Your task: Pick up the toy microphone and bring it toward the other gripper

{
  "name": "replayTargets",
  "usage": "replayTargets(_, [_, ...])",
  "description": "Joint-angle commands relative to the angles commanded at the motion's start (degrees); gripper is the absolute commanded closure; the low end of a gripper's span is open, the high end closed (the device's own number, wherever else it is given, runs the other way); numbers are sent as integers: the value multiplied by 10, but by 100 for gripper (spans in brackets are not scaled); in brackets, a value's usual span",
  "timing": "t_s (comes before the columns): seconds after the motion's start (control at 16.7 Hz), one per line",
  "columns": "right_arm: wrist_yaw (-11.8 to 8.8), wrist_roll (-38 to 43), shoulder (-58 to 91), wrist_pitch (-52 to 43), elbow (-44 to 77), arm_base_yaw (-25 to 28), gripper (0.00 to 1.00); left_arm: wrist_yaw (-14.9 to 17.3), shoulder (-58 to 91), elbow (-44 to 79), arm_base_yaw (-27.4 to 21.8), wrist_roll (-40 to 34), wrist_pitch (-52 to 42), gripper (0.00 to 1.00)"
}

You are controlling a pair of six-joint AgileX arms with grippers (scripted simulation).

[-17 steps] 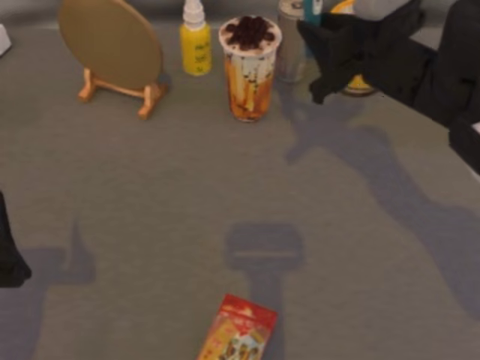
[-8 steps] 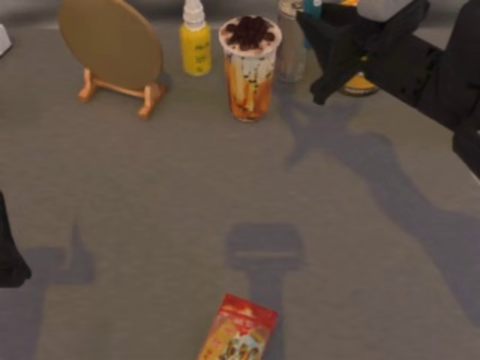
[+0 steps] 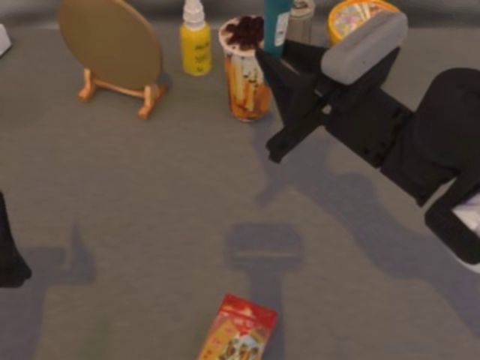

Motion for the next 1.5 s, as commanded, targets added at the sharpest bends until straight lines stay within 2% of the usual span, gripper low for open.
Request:
replayTargets(0.66, [4,0,-2,4,-4,4,100,1,1,1,0,0,0,0])
replayTargets(0.78, [4,0,-2,4,-4,4,100,17,20,15,-6,3,9,0])
replayTargets(0.9, [4,0,-2,4,-4,4,100,51,63,46,-18,10,26,0])
replayTargets(1.02, [4,0,-2,4,-4,4,100,98,131,89,-35,17,50,0])
replayTargets(1.5, [4,0,-2,4,-4,4,100,329,512,313,-116,48,182,0])
